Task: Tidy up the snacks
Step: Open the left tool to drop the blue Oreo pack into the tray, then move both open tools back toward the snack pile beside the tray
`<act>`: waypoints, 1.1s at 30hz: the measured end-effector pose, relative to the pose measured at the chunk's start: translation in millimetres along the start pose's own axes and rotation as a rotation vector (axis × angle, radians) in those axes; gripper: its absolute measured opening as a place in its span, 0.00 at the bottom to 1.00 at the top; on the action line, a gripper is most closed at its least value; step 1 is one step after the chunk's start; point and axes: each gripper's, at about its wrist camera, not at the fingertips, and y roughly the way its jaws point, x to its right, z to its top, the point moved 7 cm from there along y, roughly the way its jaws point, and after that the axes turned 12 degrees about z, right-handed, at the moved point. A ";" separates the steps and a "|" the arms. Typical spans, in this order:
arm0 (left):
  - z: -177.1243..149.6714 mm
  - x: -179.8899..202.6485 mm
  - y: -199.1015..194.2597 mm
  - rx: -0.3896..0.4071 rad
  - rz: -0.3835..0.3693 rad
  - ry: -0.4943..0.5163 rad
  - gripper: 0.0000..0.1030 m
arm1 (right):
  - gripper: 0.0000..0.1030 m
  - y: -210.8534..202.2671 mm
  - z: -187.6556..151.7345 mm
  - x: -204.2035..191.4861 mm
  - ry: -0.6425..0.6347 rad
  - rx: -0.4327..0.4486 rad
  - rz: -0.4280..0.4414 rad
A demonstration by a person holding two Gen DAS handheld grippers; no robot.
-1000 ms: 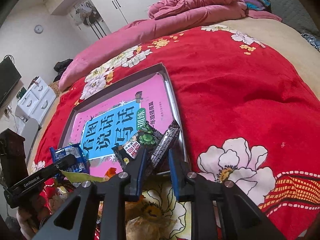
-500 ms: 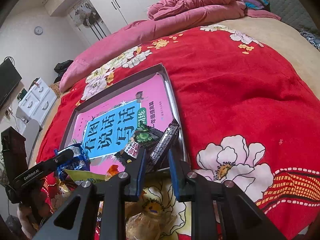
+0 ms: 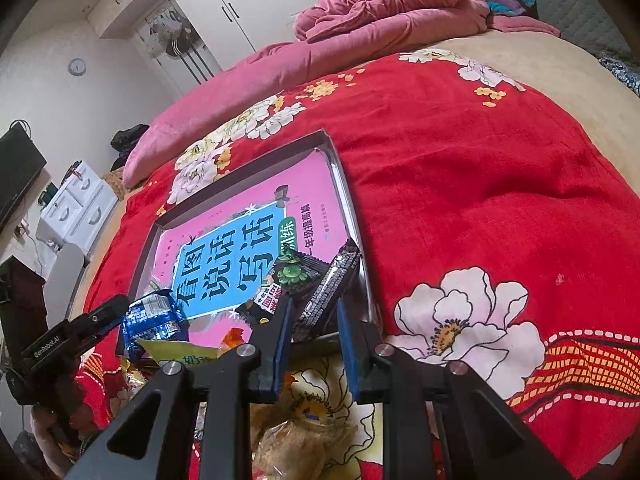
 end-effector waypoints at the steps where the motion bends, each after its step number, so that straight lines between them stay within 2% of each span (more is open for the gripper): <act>1: -0.5 -0.8 -0.3 -0.002 0.000 -0.002 0.52 | 0.22 -0.1 0.0 -0.4 0.000 0.000 0.001; 6: -2.4 -1.3 -3.3 -0.010 -0.011 -0.005 0.52 | 0.22 -0.8 0.2 -2.8 -0.003 0.000 0.005; 12: -10.3 3.4 -19.4 -0.007 -0.060 0.004 0.56 | 0.22 -1.4 0.0 -3.9 0.003 0.001 0.013; 17: -21.2 13.2 -19.1 -0.036 -0.078 0.034 0.56 | 0.22 -2.0 -0.2 -4.5 0.003 0.001 0.015; 25: -28.3 24.4 -12.2 -0.047 -0.071 0.074 0.57 | 0.22 -4.1 1.7 -4.5 0.004 0.007 0.017; 28: -27.9 24.9 -8.2 -0.049 -0.061 0.079 0.61 | 0.23 -4.5 1.5 -4.9 0.002 0.006 0.016; 33: -27.2 26.6 -7.7 -0.044 -0.052 0.090 0.64 | 0.31 -7.5 1.8 -5.7 -0.001 0.013 0.014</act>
